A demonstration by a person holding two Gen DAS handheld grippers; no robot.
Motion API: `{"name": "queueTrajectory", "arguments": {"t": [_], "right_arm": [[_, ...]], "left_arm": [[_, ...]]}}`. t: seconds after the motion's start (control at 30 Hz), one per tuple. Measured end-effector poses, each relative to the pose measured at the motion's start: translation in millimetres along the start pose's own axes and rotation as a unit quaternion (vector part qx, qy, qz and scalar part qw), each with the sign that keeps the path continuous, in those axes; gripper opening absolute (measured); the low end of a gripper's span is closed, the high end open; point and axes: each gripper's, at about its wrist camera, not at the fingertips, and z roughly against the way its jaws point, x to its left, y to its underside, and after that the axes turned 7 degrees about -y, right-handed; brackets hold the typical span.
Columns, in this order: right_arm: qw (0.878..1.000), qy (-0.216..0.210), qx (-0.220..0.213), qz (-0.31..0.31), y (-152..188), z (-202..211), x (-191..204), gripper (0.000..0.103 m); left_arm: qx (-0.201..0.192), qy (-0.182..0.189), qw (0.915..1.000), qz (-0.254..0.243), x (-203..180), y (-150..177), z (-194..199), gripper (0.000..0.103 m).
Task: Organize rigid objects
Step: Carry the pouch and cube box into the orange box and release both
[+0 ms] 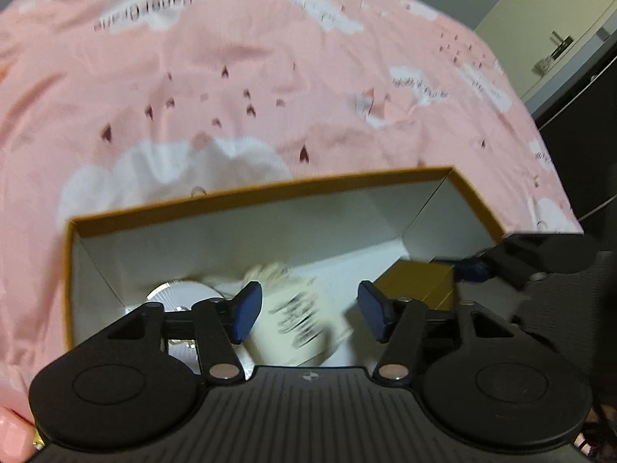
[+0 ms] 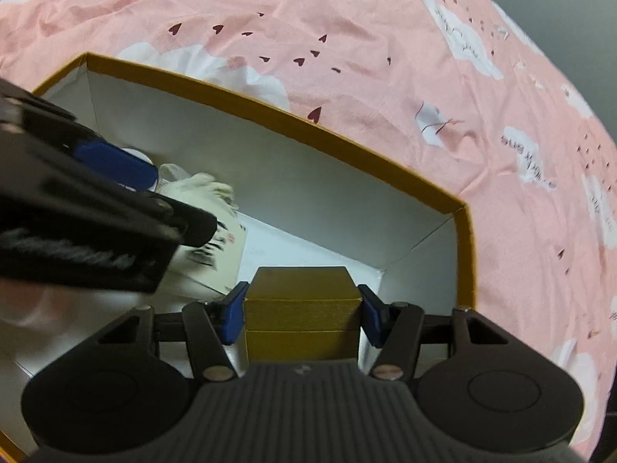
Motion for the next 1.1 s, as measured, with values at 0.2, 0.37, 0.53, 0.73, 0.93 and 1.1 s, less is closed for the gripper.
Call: {"name": "queueTrajectory", "arguments": {"t": [0.2, 0.37, 0.53, 0.73, 0.93, 1.1], "right_arm": [[0.996, -0.057, 0.025, -0.058, -5.6, -8.6, -5.0, 0.059], [0.996, -0.053, 0.025, -0.066, -9.4, -9.8, 0.3, 0.059], [0.995, -0.054, 0.046, -0.075, -9.8, -14.1, 1.7, 0.060], [0.996, -0.034, 0.053, -0.067, -6.0, -12.3, 6.0, 0.064], [0.998, 0.019, 0.043, -0.028, -2.3, -3.6, 16.4, 0.078], [0.999, 0.020, 0.027, -0.026, 0.4, 12.7, 18.0, 0.084]], "left_arm": [[-0.039, -0.015, 0.9990, -0.013, 2.7, 5.1, 24.1, 0.071], [-0.051, -0.035, 0.9980, -0.013, 12.7, 14.4, 30.9, 0.071], [-0.044, -0.032, 0.9985, -0.003, 22.1, 22.3, 29.1, 0.071], [-0.058, -0.031, 0.9978, -0.003, 23.6, 29.0, 36.9, 0.071], [-0.068, -0.032, 0.9971, -0.010, 23.1, 33.8, 45.0, 0.071], [-0.075, -0.031, 0.9966, -0.005, 23.4, 36.0, 51.8, 0.071]]}}
